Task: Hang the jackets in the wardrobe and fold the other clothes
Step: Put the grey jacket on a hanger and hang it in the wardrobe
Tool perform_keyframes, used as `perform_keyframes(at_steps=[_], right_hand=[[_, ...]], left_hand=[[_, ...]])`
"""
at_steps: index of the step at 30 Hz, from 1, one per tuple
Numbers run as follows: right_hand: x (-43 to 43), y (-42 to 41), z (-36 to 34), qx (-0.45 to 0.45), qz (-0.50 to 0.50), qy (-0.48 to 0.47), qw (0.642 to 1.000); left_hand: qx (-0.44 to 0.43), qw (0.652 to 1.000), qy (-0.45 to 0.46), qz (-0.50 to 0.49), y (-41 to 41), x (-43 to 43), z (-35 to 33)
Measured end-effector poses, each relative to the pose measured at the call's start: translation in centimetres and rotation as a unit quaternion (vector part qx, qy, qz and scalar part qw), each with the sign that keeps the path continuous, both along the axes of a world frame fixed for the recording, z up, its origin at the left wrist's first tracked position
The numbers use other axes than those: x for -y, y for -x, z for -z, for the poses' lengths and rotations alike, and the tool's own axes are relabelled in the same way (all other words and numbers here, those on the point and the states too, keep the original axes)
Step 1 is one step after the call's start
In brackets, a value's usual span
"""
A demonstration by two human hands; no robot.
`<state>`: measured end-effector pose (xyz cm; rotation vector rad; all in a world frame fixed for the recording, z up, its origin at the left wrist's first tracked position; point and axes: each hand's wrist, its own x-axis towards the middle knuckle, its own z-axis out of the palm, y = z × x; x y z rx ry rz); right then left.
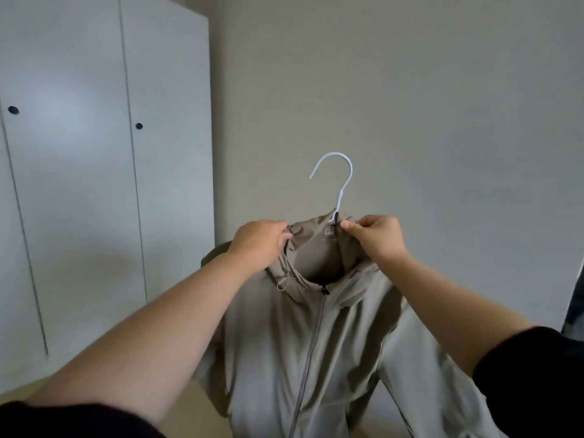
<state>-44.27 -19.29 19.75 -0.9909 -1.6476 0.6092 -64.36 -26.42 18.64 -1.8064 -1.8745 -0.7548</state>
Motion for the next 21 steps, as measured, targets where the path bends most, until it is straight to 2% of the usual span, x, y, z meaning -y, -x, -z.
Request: perform_keyframes(at_steps=[3, 6, 8, 10, 12, 15, 17, 19, 20, 21], right_hand=[[0.1, 0.5, -0.3, 0.011, 0.012, -0.042, 0.999], [-0.1, 0.6, -0.1, 0.111, 0.154, -0.092, 0.977], [-0.3, 0.4, 0.5, 0.153, 0.171, -0.001, 0.973], [-0.1, 0.4, 1.0, 0.184, 0.129, 0.125, 0.967], [0.2, 0.4, 1.0, 0.211, 0.094, 0.152, 0.961], [0.3, 1.4, 0.8, 0.157, 0.068, 0.058, 0.983], [0.9, 2.2, 0.4, 0.046, 0.09, -0.037, 0.994], [1.4, 2.4, 0.3, -0.044, 0.126, -0.113, 0.985], [1.5, 2.1, 0.3, -0.03, 0.139, -0.11, 0.984], [1.4, 1.7, 0.5, 0.045, 0.141, -0.083, 0.986]], left_hand=[[-0.006, 0.997, -0.074, -0.008, 1.5, 0.8, 0.3], [0.014, 0.994, -0.104, -0.023, 2.2, 1.3, 0.9], [0.017, 0.993, -0.11, -0.034, 2.6, 1.3, 1.3], [0.017, 0.991, -0.117, -0.059, 3.2, 1.4, 1.6], [0.006, 0.99, -0.114, -0.085, 3.8, 1.3, 1.9], [0.011, 0.99, -0.093, -0.107, 4.4, 1.4, 2.3], [0.014, 0.989, -0.078, -0.126, 4.8, 1.5, 2.3], [0.025, 0.987, -0.07, -0.142, 5.4, 1.8, 2.1], [0.039, 0.986, -0.073, -0.147, 5.7, 2.0, 1.9], [0.059, 0.983, -0.082, -0.15, 6.0, 2.2, 1.8]])
